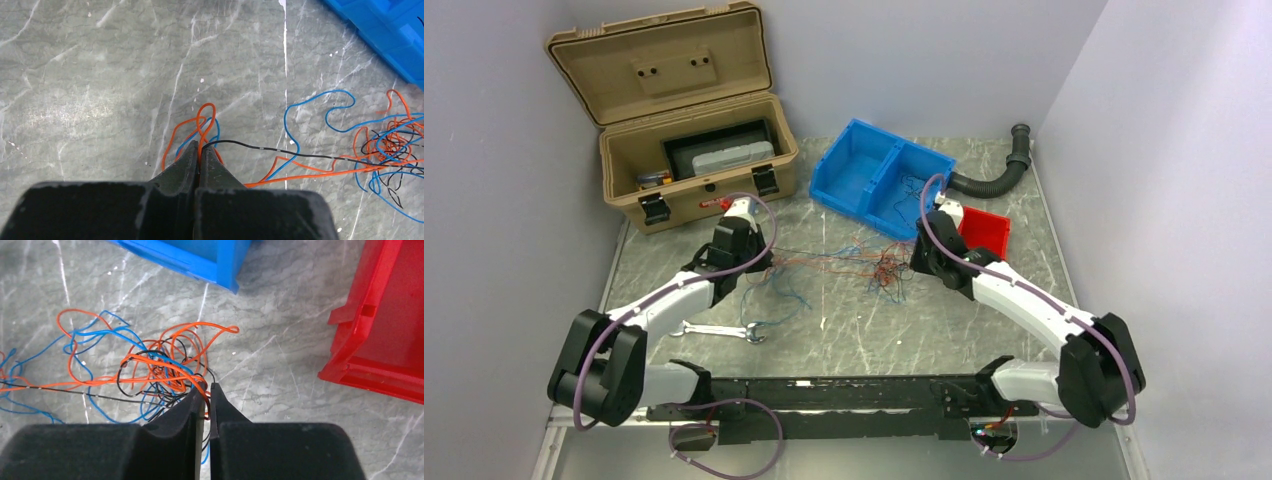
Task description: Untangle the cables
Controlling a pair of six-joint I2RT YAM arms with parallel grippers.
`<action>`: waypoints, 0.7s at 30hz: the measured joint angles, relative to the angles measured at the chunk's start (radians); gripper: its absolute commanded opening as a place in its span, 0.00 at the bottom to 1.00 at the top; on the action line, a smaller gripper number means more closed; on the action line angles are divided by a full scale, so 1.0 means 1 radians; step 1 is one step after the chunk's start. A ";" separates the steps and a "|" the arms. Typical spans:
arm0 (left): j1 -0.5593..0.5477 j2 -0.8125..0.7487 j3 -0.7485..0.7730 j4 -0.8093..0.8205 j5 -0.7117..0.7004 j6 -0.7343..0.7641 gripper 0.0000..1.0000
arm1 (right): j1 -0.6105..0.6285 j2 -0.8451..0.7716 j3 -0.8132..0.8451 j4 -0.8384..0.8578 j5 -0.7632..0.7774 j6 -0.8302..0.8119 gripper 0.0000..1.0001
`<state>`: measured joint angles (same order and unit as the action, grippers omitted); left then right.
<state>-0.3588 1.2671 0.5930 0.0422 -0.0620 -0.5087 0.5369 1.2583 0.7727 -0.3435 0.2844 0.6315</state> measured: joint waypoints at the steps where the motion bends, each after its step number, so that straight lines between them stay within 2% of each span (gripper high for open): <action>1: 0.000 0.000 0.000 0.001 0.001 0.000 0.00 | 0.000 -0.016 -0.003 0.003 -0.006 -0.001 0.11; 3: 0.000 0.000 0.000 0.000 0.001 0.000 0.00 | 0.000 -0.050 -0.006 0.004 -0.005 -0.003 0.12; 9: 0.011 -0.042 -0.018 0.008 -0.017 0.014 0.00 | -0.013 -0.072 0.005 -0.005 -0.007 -0.059 0.06; 15: 0.011 -0.093 -0.071 0.077 0.019 0.030 0.00 | -0.014 -0.096 0.048 0.077 -0.230 -0.168 0.00; 21: 0.011 -0.132 -0.096 0.098 0.018 0.035 0.00 | -0.014 -0.097 0.155 0.129 -0.385 -0.219 0.00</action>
<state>-0.3481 1.1355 0.4969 0.1398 -0.0444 -0.4732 0.5232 1.1614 0.9276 -0.2142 -0.1001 0.4126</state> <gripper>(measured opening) 0.022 0.012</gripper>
